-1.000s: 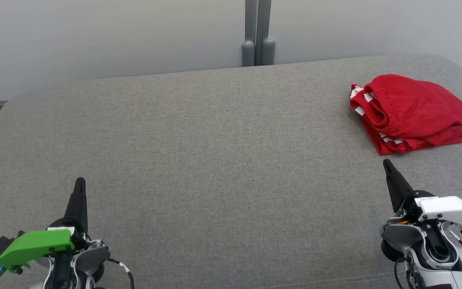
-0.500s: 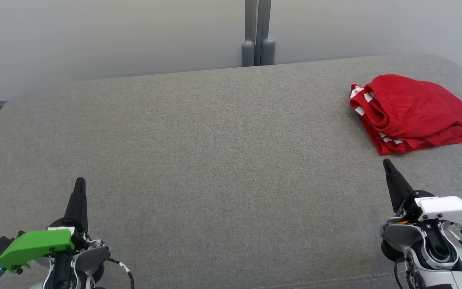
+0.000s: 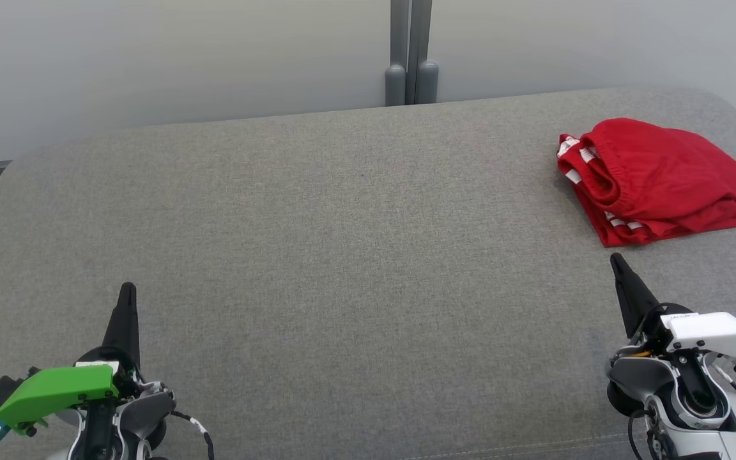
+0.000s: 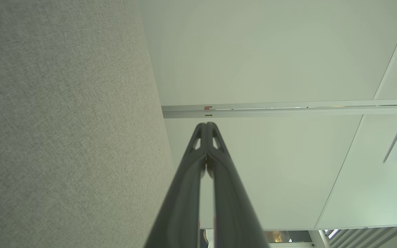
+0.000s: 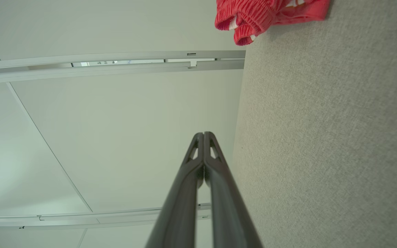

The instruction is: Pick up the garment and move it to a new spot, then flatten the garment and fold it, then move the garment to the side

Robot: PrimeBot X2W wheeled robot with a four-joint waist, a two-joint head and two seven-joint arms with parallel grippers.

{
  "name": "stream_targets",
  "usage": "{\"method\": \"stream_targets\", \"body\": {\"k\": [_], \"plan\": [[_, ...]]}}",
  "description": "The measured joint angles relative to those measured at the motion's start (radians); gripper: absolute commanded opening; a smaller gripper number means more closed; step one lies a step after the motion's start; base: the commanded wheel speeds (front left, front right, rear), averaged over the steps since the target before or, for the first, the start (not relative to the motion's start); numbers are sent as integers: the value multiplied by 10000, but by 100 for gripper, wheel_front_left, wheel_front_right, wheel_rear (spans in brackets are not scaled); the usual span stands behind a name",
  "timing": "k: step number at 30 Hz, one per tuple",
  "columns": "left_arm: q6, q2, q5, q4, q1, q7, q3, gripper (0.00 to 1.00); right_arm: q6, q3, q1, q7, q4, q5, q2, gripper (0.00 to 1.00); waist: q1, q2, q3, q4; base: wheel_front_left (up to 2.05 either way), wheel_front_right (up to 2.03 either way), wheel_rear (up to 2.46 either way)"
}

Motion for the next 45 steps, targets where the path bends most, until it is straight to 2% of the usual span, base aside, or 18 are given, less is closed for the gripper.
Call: {"method": "stream_targets", "body": {"k": [45], "plan": [[-2,0,0,0,0,0,0,0,0,0,-1,0,0,0,0,0,-1,0,0,0,0,0,0]]}}
